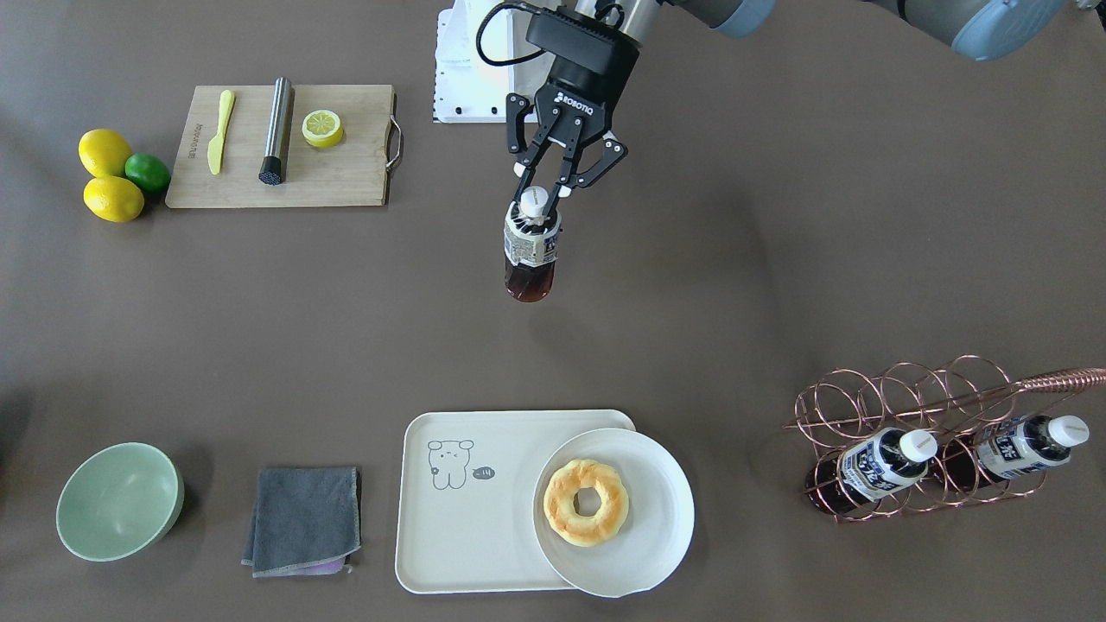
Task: Place tea on tray
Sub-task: 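Carry the bottle toward the tray and set it upright on the table, then withdraw the left gripper while the right gripper reaches over the bottle, then lower the right gripper around the bottle cap and grasp it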
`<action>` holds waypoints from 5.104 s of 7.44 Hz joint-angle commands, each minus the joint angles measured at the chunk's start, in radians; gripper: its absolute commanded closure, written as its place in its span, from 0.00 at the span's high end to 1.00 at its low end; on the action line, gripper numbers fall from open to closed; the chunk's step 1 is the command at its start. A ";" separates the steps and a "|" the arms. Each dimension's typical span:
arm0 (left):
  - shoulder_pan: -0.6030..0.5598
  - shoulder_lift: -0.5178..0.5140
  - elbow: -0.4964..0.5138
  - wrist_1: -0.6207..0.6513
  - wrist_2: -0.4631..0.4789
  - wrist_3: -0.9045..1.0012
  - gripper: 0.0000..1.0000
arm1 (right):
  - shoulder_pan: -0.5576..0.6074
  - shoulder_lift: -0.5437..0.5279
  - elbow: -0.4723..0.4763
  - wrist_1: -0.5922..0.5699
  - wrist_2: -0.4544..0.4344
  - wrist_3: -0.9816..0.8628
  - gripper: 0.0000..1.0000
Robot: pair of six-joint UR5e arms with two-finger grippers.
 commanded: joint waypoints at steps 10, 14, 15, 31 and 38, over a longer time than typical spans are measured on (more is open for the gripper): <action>0.096 -0.013 0.069 -0.116 0.123 -0.017 0.98 | 0.000 0.000 0.000 0.000 0.000 0.000 1.00; 0.035 0.083 -0.103 -0.138 0.053 -0.176 0.98 | -0.003 0.011 0.008 0.000 0.003 0.006 1.00; -0.059 0.181 -0.141 -0.134 -0.068 -0.195 0.98 | -0.009 0.019 0.011 -0.001 0.017 0.009 1.00; -0.974 0.844 0.242 -0.222 -1.010 0.704 1.00 | -0.916 1.106 0.026 -0.823 -0.621 0.930 1.00; -0.974 0.840 0.245 -0.222 -1.010 0.704 1.00 | -0.946 1.091 -0.008 -0.822 -0.633 0.914 0.98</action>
